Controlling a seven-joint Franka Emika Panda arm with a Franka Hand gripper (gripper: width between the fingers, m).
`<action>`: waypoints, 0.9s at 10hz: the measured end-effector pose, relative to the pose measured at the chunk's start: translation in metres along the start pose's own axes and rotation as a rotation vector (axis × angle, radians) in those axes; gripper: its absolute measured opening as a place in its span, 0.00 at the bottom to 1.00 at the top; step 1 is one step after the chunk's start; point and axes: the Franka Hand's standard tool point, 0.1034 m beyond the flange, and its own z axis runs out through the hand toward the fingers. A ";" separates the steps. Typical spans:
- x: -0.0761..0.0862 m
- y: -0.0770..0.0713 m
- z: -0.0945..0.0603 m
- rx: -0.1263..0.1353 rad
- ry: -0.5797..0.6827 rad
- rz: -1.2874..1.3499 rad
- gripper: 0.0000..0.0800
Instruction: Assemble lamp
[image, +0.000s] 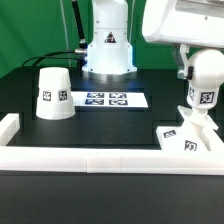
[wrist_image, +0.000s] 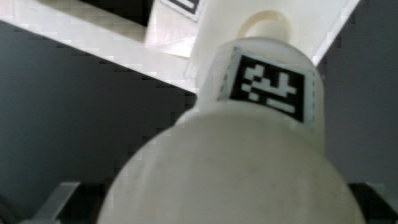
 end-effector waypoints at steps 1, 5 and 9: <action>-0.002 0.001 0.002 0.004 0.023 -0.009 0.72; -0.002 0.000 0.002 0.002 0.022 -0.028 0.72; 0.001 -0.003 0.000 -0.008 0.033 -0.165 0.72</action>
Offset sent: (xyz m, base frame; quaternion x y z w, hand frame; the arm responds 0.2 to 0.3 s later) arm 0.0000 0.0000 0.0000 0.0000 0.0000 0.0000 1.0000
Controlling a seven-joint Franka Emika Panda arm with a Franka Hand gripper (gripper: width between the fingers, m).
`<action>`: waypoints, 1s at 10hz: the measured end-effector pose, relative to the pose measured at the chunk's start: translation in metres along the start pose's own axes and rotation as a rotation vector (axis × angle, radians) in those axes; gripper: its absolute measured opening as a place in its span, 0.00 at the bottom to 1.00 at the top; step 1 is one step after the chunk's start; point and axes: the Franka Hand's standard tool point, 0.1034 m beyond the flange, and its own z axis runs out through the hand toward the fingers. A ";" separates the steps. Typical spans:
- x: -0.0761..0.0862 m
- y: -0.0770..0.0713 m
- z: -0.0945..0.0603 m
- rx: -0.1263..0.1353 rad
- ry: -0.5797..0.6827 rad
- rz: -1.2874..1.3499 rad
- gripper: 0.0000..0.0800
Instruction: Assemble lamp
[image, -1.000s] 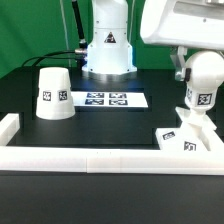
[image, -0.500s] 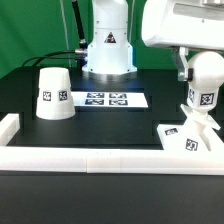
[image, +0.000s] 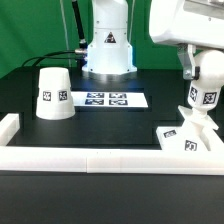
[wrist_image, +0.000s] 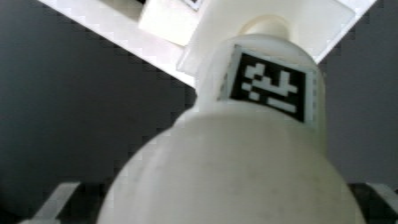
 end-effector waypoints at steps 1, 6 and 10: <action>-0.003 0.001 0.002 -0.001 0.019 -0.007 0.72; -0.011 0.007 0.007 -0.002 0.039 -0.005 0.72; -0.014 0.009 0.011 -0.017 0.127 -0.090 0.72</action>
Offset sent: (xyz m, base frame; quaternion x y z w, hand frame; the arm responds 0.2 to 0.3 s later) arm 0.0000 0.0000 0.0000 0.0000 0.0000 0.0000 1.0000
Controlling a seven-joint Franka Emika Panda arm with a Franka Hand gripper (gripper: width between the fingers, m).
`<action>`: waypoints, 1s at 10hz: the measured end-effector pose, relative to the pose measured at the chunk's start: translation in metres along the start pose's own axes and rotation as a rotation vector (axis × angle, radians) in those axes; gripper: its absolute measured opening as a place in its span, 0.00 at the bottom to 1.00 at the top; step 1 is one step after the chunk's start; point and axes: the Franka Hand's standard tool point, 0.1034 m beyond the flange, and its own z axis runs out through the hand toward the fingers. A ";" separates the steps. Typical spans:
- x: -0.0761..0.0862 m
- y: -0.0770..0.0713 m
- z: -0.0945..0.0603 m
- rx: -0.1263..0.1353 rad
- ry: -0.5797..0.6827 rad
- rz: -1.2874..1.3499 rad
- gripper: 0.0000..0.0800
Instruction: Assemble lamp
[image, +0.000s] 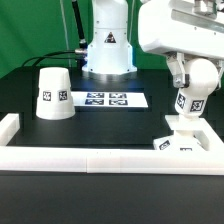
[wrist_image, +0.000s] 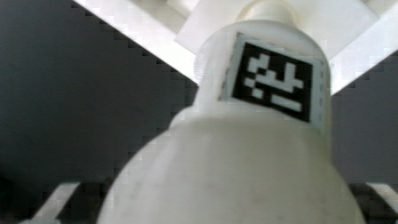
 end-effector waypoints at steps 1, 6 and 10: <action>-0.001 0.001 0.000 -0.002 0.008 -0.009 0.72; -0.001 0.002 0.000 -0.002 0.007 -0.016 0.87; -0.002 0.008 -0.004 -0.009 0.009 -0.032 0.87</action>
Offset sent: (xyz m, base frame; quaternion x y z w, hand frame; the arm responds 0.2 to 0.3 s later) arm 0.0000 0.0000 0.0000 0.0000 0.0000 0.0000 1.0000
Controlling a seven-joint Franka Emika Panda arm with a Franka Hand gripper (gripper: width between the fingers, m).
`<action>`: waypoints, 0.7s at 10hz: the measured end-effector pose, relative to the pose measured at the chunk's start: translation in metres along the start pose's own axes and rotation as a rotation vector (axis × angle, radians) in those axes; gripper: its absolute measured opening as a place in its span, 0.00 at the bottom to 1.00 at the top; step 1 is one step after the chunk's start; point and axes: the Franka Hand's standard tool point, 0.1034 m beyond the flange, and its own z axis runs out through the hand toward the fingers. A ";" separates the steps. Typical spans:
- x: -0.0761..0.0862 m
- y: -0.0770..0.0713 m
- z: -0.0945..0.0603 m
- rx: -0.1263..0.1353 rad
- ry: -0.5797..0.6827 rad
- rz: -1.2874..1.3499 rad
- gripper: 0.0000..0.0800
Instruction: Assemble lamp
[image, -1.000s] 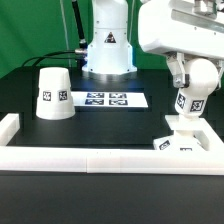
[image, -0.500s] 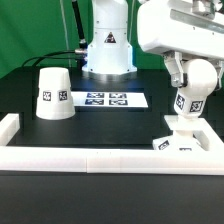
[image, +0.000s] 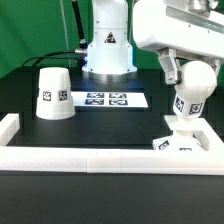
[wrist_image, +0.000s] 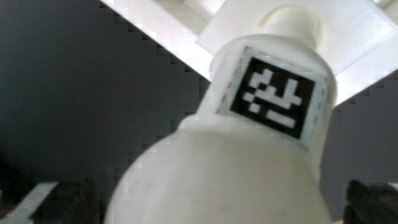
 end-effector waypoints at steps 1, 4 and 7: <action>0.003 0.000 -0.003 -0.001 0.003 -0.002 0.87; 0.011 0.000 -0.013 -0.004 0.007 -0.008 0.87; 0.013 0.003 -0.020 -0.001 -0.027 -0.021 0.87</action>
Offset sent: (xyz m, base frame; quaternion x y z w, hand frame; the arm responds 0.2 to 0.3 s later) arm -0.0070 0.0022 0.0140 0.0032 -0.0234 0.0120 0.9996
